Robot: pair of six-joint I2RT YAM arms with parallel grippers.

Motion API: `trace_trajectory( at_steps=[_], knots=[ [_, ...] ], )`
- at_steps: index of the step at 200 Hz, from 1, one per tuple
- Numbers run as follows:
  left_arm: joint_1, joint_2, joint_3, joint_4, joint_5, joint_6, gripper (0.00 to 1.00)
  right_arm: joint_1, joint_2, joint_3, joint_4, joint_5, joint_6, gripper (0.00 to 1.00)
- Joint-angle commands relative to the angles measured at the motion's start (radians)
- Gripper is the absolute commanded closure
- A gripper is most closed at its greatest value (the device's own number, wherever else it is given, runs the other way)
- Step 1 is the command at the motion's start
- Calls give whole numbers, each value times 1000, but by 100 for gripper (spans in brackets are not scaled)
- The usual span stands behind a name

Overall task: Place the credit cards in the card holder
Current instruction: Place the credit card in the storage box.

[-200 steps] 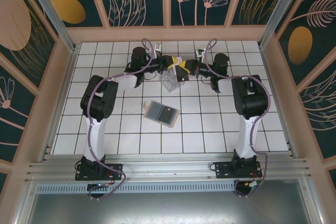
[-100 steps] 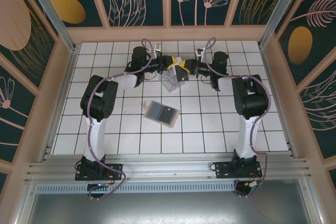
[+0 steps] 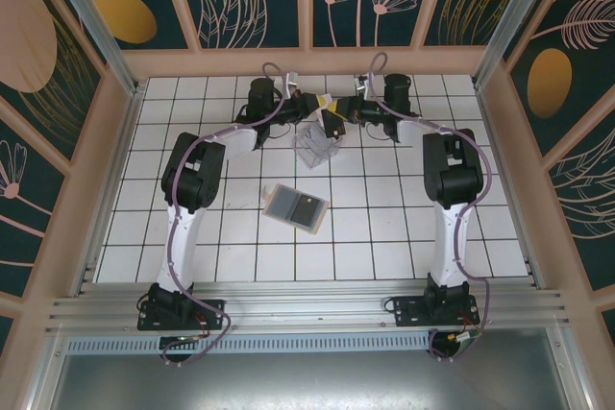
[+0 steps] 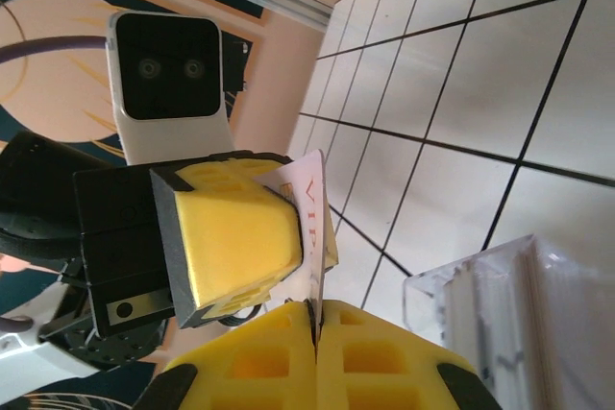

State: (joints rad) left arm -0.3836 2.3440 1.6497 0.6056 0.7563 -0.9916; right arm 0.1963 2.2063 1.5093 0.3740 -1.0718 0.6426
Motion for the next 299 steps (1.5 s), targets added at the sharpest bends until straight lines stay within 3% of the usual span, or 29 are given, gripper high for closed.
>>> trace_trajectory(
  at_steps=[1, 33, 81, 182, 249, 287, 299],
  knots=[
    [48, 3, -15, 98, -80, 93, 100, -19, 26, 27, -122, 13, -144, 93],
    [49, 39, -11, 176, -87, 123, 100, -18, 58, 77, -142, 44, -193, 92],
    [47, 122, 107, 157, -93, 163, 100, -17, 99, 179, -260, 104, -278, 91],
    [46, 191, 151, 239, -71, 193, 100, -10, 105, 186, -287, 200, -354, 90],
    [43, 200, 142, 275, -58, 183, 100, 6, 95, 145, -276, 214, -370, 81],
    [42, 197, 148, 276, -61, 183, 100, 19, 83, 146, -259, 204, -352, 81],
    [42, 190, 151, 269, -63, 189, 100, 20, 76, 139, -249, 196, -343, 85]
  ],
)
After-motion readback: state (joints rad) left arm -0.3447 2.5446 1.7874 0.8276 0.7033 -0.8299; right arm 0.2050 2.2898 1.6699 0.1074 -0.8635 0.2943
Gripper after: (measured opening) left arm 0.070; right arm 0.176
